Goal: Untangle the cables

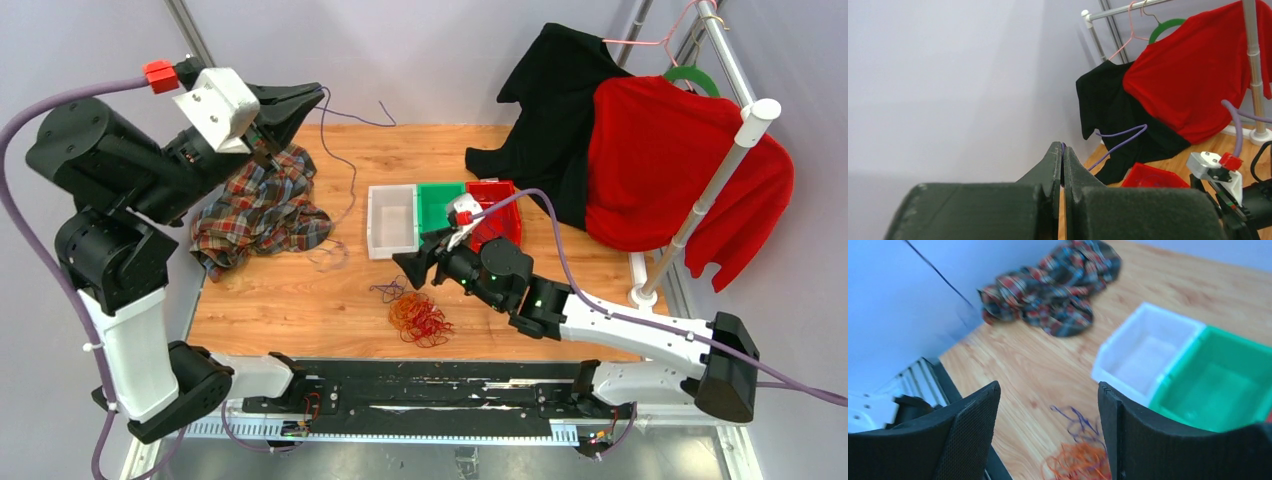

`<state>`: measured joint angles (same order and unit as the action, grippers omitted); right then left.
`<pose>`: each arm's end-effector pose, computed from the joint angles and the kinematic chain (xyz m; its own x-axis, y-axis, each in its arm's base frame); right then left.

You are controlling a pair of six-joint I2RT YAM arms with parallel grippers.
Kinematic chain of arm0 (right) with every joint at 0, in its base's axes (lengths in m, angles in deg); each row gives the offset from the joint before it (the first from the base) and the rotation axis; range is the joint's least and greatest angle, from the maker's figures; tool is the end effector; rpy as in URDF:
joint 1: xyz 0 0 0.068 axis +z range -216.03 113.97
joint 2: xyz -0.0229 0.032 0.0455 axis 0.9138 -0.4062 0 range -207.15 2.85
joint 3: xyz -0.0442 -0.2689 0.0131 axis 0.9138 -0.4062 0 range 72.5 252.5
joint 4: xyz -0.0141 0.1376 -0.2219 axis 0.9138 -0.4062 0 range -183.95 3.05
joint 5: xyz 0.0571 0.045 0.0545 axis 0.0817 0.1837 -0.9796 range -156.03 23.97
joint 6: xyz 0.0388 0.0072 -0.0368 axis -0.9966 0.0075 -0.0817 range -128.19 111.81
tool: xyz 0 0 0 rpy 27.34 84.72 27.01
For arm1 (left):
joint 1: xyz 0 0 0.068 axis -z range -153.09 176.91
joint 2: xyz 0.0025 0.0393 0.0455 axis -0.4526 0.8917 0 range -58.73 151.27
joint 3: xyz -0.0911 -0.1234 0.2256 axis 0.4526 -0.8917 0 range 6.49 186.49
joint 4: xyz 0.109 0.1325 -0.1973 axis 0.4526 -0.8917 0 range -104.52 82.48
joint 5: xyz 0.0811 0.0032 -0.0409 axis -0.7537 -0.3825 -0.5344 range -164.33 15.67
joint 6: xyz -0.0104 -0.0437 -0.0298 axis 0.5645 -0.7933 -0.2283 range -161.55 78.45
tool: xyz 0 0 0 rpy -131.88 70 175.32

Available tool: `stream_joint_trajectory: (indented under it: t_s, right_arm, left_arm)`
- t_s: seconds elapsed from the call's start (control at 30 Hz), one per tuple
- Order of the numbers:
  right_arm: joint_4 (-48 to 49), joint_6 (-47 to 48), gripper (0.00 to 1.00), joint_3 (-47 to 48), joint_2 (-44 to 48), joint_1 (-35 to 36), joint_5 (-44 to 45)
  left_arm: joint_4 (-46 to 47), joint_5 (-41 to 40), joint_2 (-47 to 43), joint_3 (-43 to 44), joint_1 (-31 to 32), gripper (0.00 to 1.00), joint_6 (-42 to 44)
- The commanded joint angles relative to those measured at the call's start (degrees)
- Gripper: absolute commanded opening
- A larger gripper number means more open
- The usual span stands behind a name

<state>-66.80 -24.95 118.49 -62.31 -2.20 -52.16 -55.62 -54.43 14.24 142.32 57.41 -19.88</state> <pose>0.1262 0.2374 0.3310 -0.2135 0.2002 -0.9562 -0.7353 0.6115 0.2922 0.0843 -0.0636 0.6387 0.4850 0.1173 -0.8666 0.6260 0.6455 0.4376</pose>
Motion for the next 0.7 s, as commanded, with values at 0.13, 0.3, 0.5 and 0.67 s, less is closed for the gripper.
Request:
stream_joint_trajectory:
  t_s: [0.13,0.3,0.5,0.67]
  right_arm:
    - [6.51,7.58,0.72,12.25,-7.57,4.33,-7.02]
    - [8.30,7.94,0.59,12.49,-10.50,3.39,1.72]
    - [8.11,5.54,0.46,5.68,-6.07,-2.51,4.63]
    - [6.63,3.71,0.46,-0.53,-1.41,-9.71,5.74]
  left_arm:
    - [4.23,1.38,-0.24,-2.52,0.00,0.00,-2.76]
    - [6.79,3.25,0.31,-7.22,0.41,0.00,-6.96]
    - [6.98,1.76,4.14,-6.99,4.78,0.00,-6.45]
    - [8.59,0.09,8.51,-5.88,9.06,0.00,-5.85]
